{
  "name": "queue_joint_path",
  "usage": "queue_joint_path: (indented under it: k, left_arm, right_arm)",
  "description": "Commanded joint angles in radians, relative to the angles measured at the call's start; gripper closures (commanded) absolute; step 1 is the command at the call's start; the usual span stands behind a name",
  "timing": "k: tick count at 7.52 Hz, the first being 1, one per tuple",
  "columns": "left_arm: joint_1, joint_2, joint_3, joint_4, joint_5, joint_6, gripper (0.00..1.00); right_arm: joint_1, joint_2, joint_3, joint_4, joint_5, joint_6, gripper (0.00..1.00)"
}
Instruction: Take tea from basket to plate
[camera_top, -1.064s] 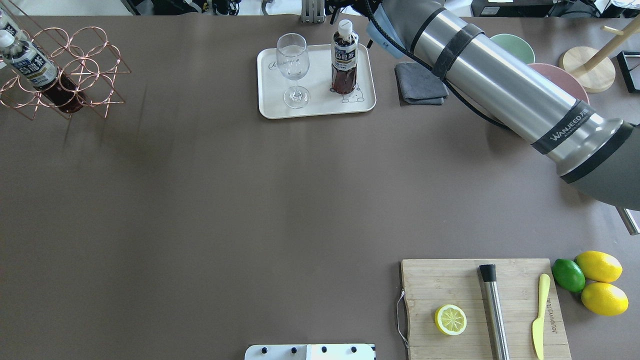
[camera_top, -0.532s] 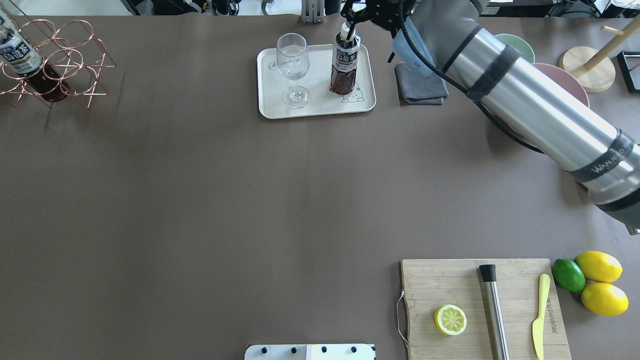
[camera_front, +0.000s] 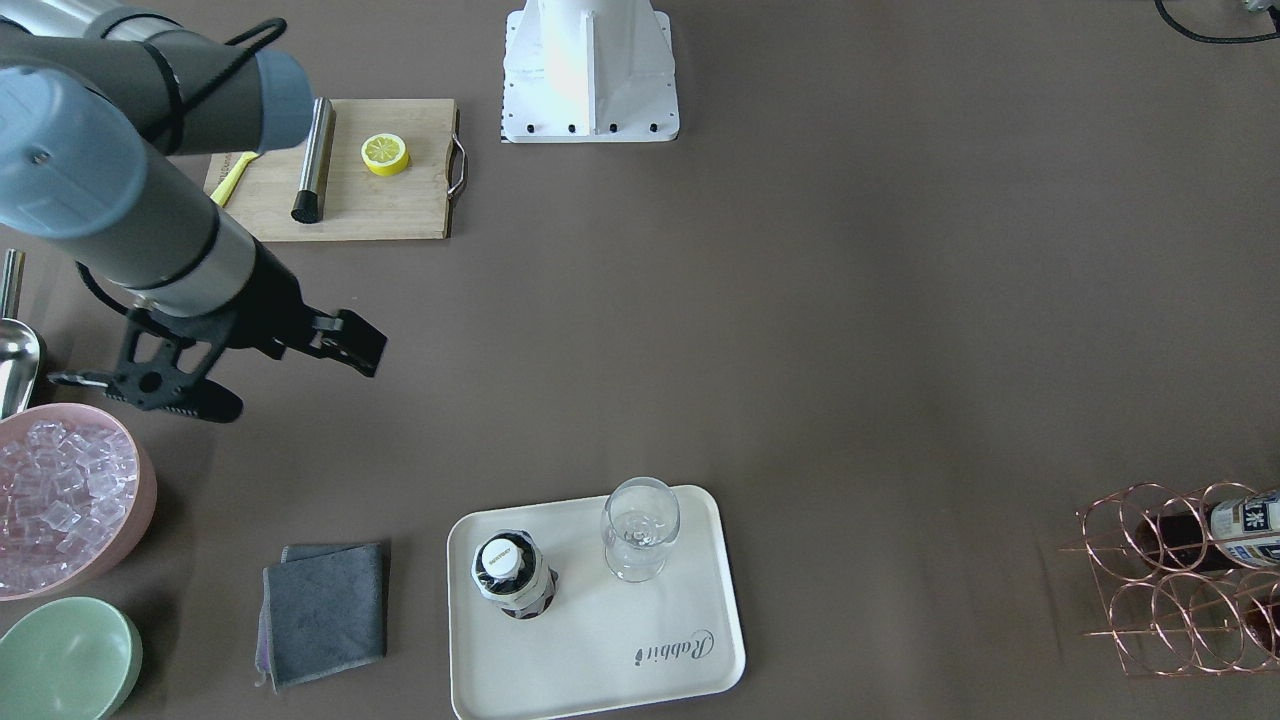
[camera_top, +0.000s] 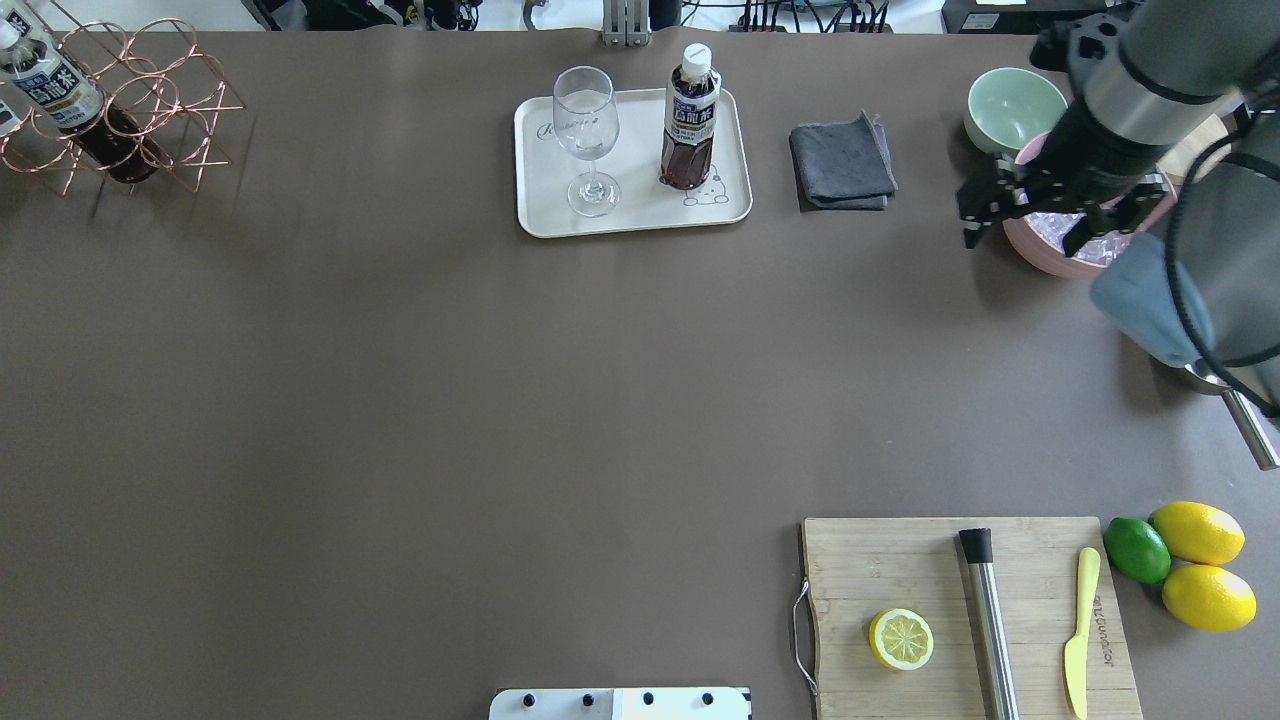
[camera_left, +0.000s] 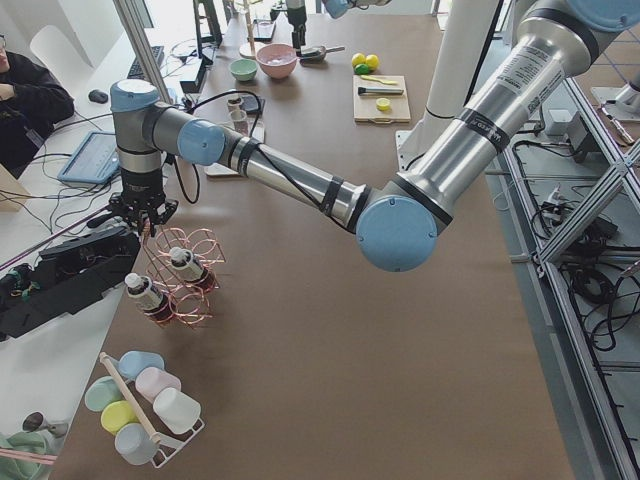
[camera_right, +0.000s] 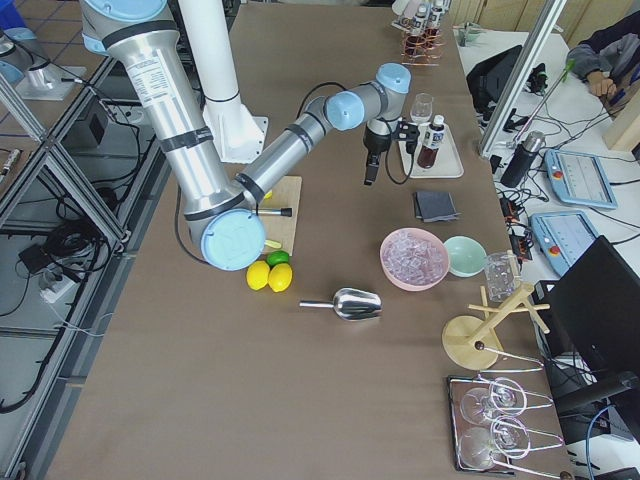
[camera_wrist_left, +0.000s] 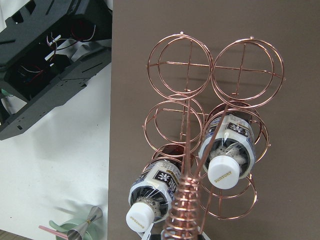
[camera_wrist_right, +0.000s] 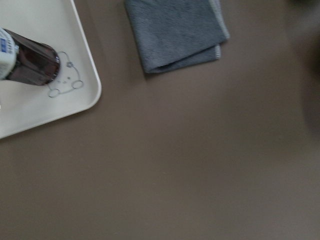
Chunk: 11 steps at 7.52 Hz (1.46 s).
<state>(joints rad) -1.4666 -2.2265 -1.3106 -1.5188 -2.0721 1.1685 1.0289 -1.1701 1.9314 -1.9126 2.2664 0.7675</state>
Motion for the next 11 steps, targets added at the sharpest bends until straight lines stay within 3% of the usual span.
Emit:
queue_joint_path:
  k: [1, 4, 6, 8, 9, 11]
  left_arm:
    - [0.005, -0.001, 0.016, -0.009, 0.0, -0.009, 1.0]
    - [0.006, 0.002, 0.021, -0.011, 0.0, -0.01, 1.0]
    - [0.006, 0.004, 0.034, -0.027, 0.0, -0.01, 1.0]
    - [0.005, 0.004, 0.04, -0.041, 0.0, -0.01, 1.0]
    - [0.005, 0.004, 0.041, -0.046, 0.0, -0.009, 0.87]
    - [0.005, 0.005, 0.041, -0.047, 0.0, -0.01, 0.03]
  right_arm:
    - [0.164, -0.211, 0.127, -0.141, -0.005, -0.343, 0.0]
    - [0.4, -0.428, 0.107, -0.125, -0.014, -0.784, 0.0]
    - [0.62, -0.471, 0.052, -0.128, -0.004, -1.071, 0.0]
    - [0.726, -0.467, 0.047, -0.134, -0.013, -1.148, 0.0]
    - [0.734, -0.473, 0.023, -0.137, -0.014, -1.233, 0.0]
    - [0.738, -0.514, -0.018, -0.134, -0.054, -1.316, 0.0]
